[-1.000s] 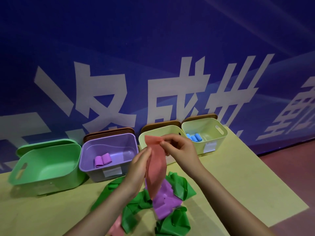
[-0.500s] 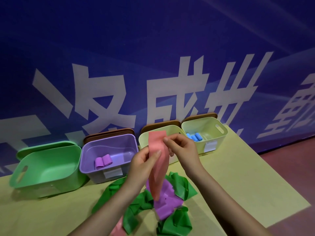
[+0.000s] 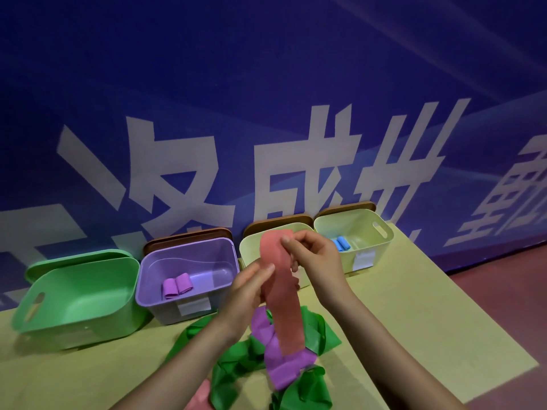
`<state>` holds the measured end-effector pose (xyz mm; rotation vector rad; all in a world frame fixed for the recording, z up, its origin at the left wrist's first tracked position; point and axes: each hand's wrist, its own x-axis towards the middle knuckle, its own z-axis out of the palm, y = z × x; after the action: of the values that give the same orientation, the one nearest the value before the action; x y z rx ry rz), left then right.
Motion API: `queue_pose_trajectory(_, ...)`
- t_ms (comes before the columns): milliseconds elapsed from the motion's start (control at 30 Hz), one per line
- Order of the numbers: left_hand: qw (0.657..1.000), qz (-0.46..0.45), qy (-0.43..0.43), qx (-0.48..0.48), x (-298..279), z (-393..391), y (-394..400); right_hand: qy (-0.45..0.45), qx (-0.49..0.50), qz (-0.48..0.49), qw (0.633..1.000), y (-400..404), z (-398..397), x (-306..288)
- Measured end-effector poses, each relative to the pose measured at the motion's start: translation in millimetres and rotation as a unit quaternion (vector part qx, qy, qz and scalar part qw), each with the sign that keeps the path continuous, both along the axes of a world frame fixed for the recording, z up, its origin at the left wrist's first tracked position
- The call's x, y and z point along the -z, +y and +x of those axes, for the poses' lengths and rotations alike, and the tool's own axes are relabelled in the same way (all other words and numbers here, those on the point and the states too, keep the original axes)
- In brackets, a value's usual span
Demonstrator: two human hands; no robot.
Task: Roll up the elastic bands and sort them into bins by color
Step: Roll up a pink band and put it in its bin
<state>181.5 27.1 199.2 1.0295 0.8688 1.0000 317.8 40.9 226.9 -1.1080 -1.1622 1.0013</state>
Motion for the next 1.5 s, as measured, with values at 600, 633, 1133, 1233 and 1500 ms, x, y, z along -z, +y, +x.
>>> queue_pose_trajectory(600, 0.997, -0.051, -0.010, 0.059, 7.1, 5.3, -3.3, -0.039, 0.019, -0.004, 0.999, 7.0, 18.8, -1.5)
queue_pose_trajectory(633, 0.997, -0.054, -0.012, 0.056, 6.1, 6.4, -4.2, -0.042, 0.017, -0.004, 0.999, 6.7, 19.7, -1.3)
queue_pose_trajectory(1133, 0.999, -0.004, 0.028, -0.040, -1.9, 8.7, 7.5, -0.061, 0.018, 0.043, 0.997, 2.9, 18.5, -8.8)
queue_pose_trajectory(1233, 0.997, -0.006, 0.051, -0.063, -0.2, 10.6, 7.1, -0.086, 0.032, 0.063, 0.994, 4.6, 20.0, -3.7)
queue_pose_trajectory(1500, 0.995, -0.048, 0.006, -0.086, -0.2, 9.5, 3.0, -0.228, 0.021, 0.201, 0.952, -1.8, 21.1, 2.5)
